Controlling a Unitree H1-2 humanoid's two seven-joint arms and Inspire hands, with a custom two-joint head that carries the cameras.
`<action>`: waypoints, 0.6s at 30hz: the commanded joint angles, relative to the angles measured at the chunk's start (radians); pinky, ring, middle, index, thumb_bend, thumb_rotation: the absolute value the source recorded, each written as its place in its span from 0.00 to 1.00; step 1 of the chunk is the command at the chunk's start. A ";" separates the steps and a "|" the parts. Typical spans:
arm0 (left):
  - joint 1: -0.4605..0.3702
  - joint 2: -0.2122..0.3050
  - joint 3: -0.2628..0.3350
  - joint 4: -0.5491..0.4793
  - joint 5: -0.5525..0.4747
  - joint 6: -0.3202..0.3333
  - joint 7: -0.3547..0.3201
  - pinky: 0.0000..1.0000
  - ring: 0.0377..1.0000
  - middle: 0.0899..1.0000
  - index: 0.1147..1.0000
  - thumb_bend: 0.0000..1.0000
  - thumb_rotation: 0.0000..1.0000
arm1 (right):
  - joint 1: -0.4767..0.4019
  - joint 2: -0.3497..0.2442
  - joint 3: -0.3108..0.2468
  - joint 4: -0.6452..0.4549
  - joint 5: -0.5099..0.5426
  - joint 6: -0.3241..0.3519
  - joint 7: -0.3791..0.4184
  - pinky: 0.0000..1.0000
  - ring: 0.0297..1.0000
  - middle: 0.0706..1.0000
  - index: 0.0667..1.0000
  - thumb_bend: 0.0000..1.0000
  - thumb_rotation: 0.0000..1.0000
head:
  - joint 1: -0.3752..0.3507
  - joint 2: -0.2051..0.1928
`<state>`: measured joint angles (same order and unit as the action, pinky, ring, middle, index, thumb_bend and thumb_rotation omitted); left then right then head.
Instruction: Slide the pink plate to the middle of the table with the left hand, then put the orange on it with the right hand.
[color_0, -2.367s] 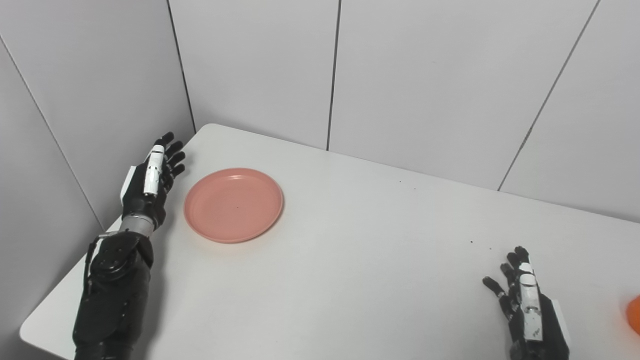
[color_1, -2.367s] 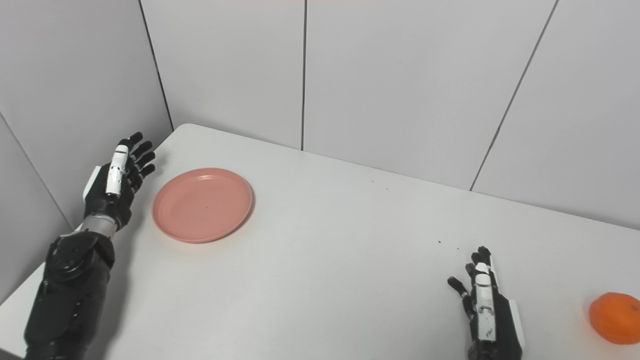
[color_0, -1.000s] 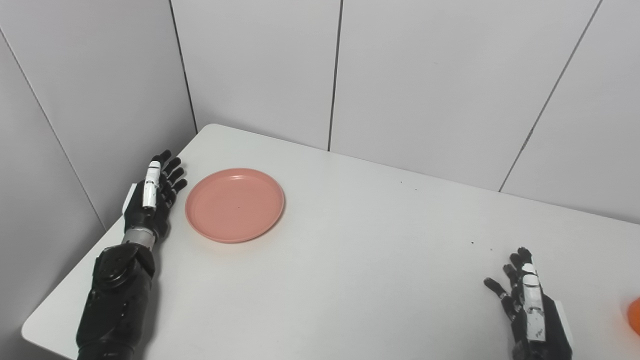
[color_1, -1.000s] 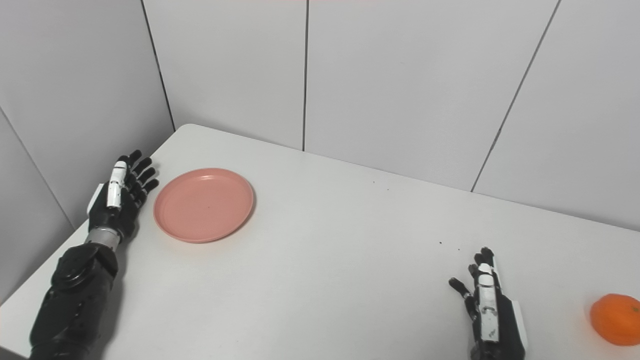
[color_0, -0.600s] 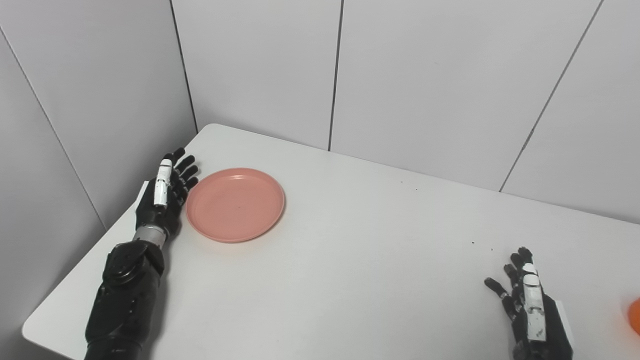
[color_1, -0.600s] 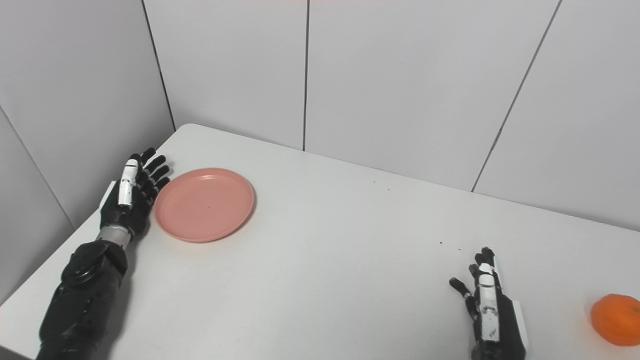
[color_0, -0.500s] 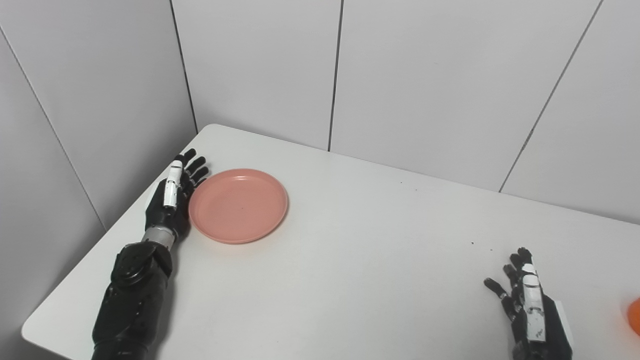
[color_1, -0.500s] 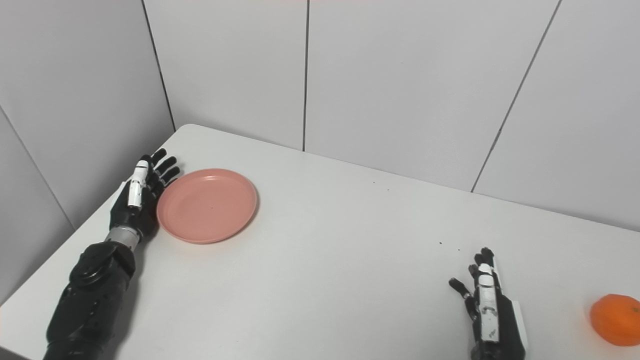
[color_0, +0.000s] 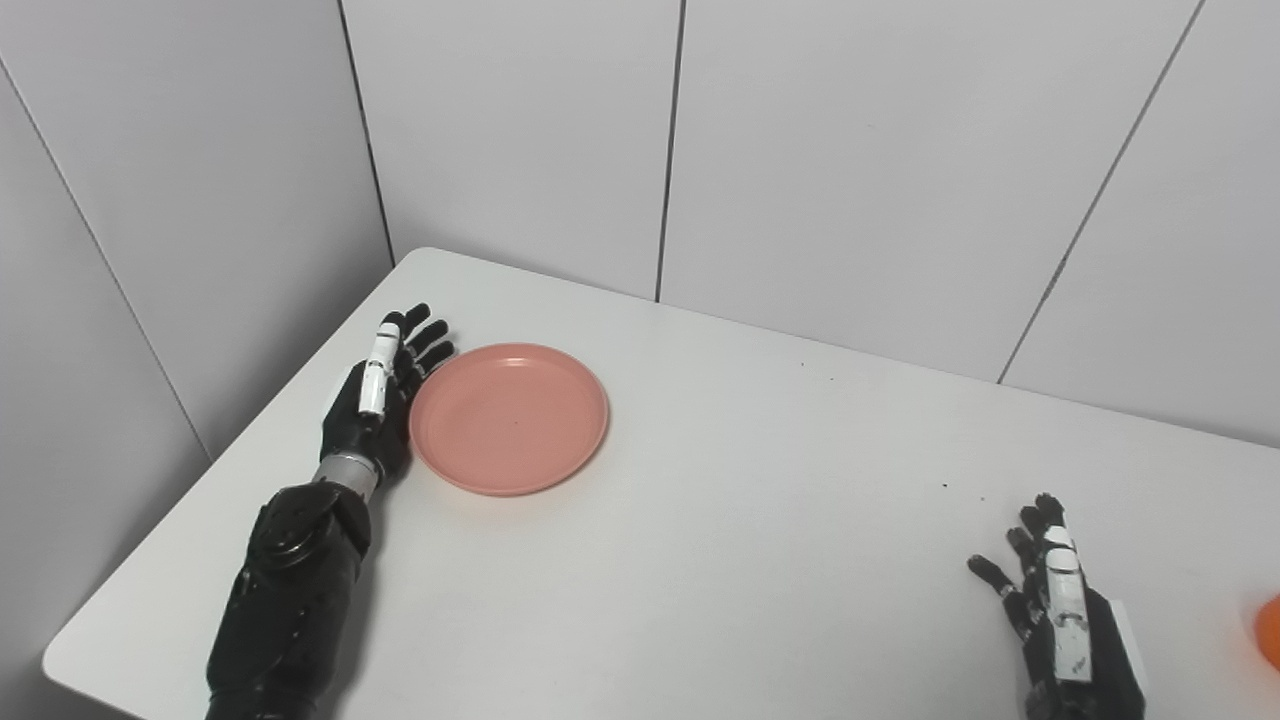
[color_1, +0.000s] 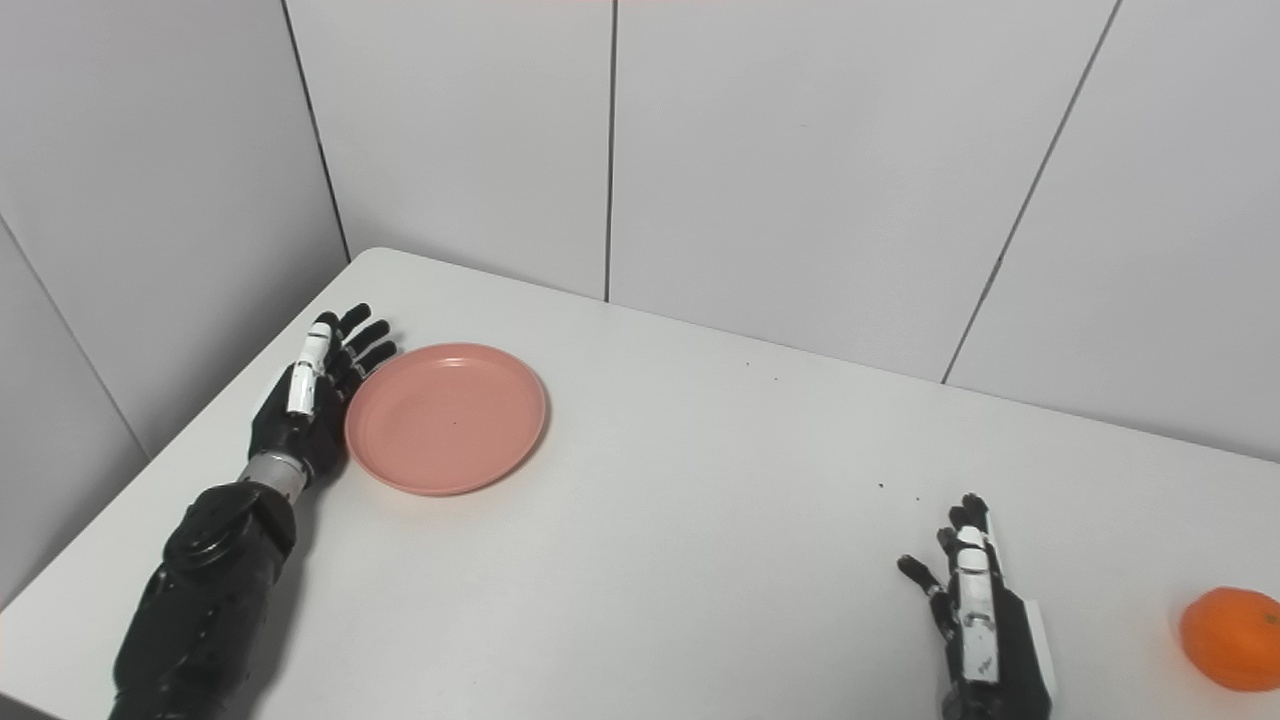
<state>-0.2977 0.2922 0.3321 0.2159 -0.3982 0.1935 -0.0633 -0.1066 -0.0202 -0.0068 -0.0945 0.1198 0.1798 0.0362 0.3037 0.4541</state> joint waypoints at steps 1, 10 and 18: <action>-0.009 0.001 -0.020 -0.027 0.006 0.008 -0.019 0.90 0.90 0.90 0.88 0.32 1.00 | -0.010 -0.003 -0.008 -0.006 0.008 -0.007 0.008 1.00 1.00 1.00 1.00 0.20 1.00 | 0.001 0.002; -0.020 -0.022 -0.043 -0.052 0.001 0.067 -0.004 0.90 0.90 0.90 0.89 0.34 1.00 | -0.009 -0.002 -0.001 -0.013 -0.004 -0.002 0.004 1.00 1.00 1.00 1.00 0.20 1.00 | -0.003 0.006; -0.034 -0.045 -0.069 -0.054 0.005 0.073 -0.020 0.92 0.91 0.90 0.87 0.35 1.00 | -0.011 0.003 0.002 -0.014 -0.005 0.003 0.001 1.00 1.00 1.00 1.00 0.20 1.00 | -0.012 0.013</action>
<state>-0.3046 0.2600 0.2829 0.1782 -0.3891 0.2512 -0.0609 -0.1066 -0.0182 -0.0049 -0.0944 0.1166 0.1798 0.0349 0.2945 0.4648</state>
